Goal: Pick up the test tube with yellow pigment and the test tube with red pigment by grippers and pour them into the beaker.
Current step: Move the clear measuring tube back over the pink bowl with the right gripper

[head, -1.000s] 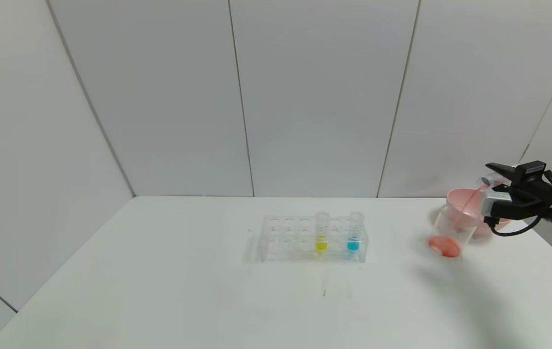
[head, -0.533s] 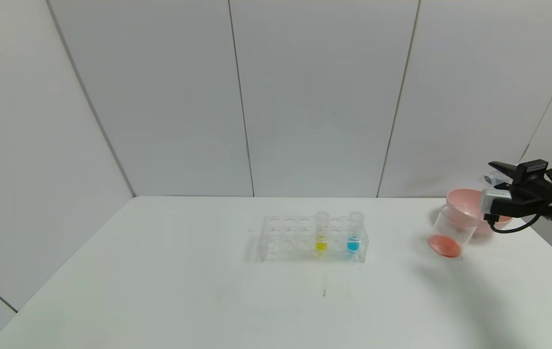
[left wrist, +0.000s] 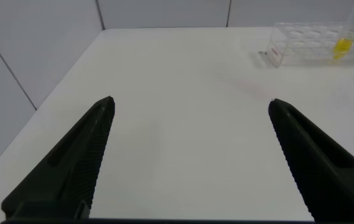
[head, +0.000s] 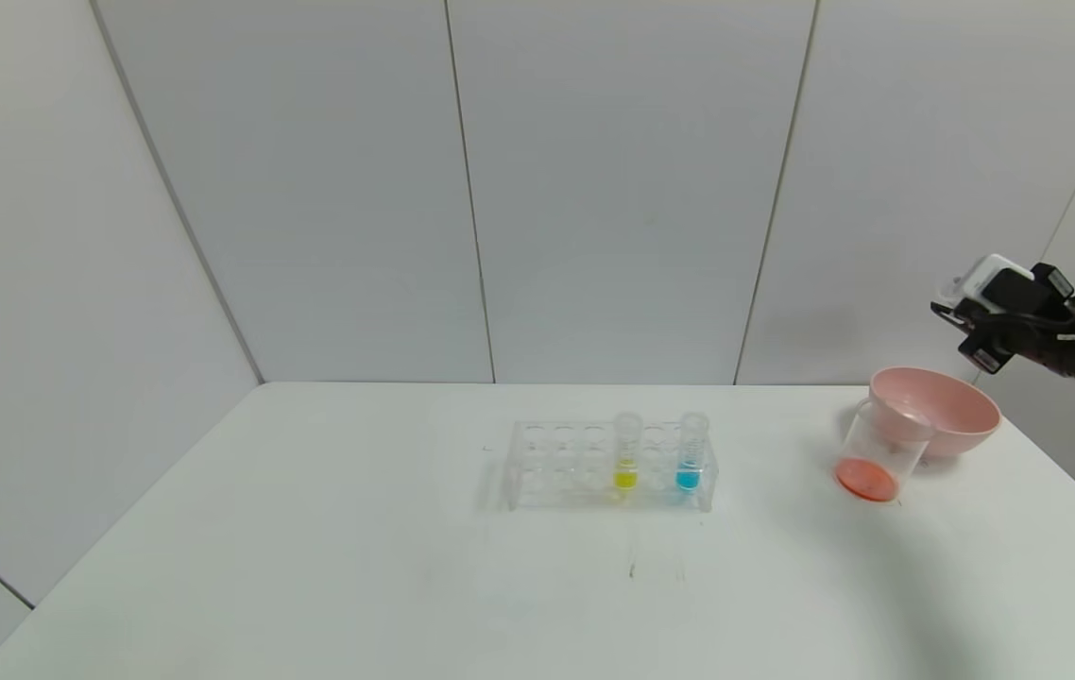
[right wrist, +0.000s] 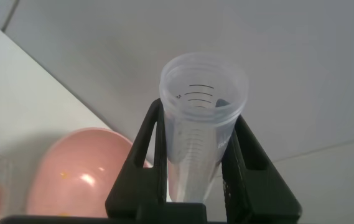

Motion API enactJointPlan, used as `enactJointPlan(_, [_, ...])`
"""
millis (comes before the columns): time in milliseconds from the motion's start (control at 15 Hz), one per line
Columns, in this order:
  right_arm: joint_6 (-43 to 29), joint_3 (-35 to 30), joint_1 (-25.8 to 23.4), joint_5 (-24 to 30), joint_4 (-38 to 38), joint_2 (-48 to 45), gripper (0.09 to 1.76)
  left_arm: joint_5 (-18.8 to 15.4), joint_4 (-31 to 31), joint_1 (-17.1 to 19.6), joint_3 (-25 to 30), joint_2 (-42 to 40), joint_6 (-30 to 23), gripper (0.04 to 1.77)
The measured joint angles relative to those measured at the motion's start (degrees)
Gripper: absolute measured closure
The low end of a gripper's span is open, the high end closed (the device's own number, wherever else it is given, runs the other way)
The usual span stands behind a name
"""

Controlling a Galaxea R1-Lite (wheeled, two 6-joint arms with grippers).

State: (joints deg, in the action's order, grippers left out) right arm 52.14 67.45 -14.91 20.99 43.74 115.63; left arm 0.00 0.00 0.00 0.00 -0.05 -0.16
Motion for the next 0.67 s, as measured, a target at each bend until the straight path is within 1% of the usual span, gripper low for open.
enactJointPlan(200, [-25.1, 2.1, -0.1, -2.7, -4.5, 0.0, 1.29, 0.0, 0.0, 0.0, 0.0, 0.0, 0.0, 0.05])
enactJointPlan(333, [-40.9, 2.0, -0.2, -3.2, -5.1, 0.3, 1.29, 0.0, 0.0, 0.0, 0.0, 0.0, 0.0, 0.05])
enactJointPlan(400, [-47.6, 1.8, -0.3, -3.4, -5.1, 0.6, 1.29, 0.0, 0.0, 0.0, 0.0, 0.0, 0.0, 0.05])
enactJointPlan(467, [-53.1, 1.5, -0.5, -3.6, -5.1, 1.0, 1.29, 0.0, 0.0, 0.0, 0.0, 0.0, 0.0, 0.05])
enactJointPlan(533, [-56.1, 0.9, -0.7, -4.3, -5.0, 1.7, 1.29, 0.0, 0.0, 0.0, 0.0, 0.0, 0.0, 0.05])
enactJointPlan(667, [-57.6, 0.1, -1.2, -6.2, -4.3, 3.4, 1.29, 0.0, 0.0, 0.0, 0.0, 0.0, 0.0, 0.05])
